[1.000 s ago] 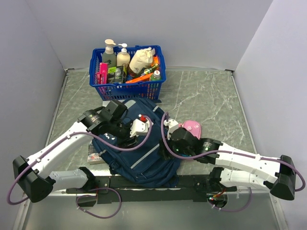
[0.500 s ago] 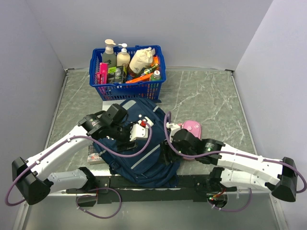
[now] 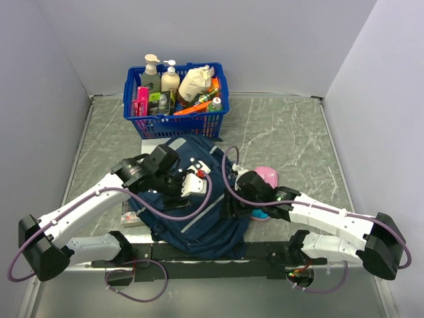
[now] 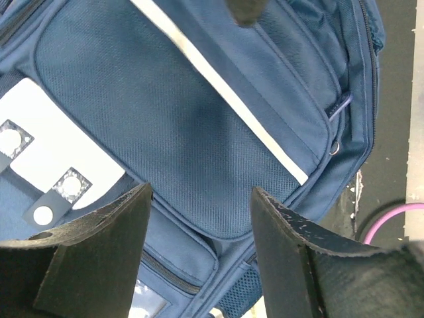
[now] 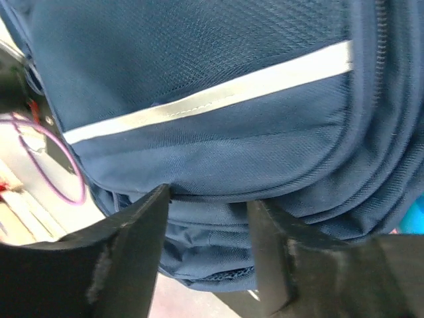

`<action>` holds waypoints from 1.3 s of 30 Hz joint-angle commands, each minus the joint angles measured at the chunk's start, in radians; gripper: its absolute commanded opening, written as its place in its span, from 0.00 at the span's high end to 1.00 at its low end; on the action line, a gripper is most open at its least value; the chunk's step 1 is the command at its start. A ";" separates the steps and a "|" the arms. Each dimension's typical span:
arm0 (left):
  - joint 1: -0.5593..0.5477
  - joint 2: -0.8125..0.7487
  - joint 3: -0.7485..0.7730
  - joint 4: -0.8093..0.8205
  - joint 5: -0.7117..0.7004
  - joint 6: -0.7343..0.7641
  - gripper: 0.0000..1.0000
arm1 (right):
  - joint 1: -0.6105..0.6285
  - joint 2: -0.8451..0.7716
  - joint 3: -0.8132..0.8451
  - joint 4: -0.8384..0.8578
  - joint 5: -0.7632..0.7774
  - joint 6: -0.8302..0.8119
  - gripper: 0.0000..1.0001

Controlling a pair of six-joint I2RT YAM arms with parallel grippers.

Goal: Pack the student bag
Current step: Zip the student bag at the center of the board.

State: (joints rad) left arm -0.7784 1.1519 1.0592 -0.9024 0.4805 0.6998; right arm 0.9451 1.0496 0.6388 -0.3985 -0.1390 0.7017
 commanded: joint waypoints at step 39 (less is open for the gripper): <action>-0.248 0.023 -0.168 0.109 -0.111 -0.006 0.24 | -0.339 0.231 0.246 0.194 -0.014 -0.044 1.00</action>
State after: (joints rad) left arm -0.9783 1.1908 0.9104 -0.7288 0.3008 0.7105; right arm 0.6430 1.2774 0.8745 -0.3519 -0.2825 0.6891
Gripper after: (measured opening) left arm 0.759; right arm 0.023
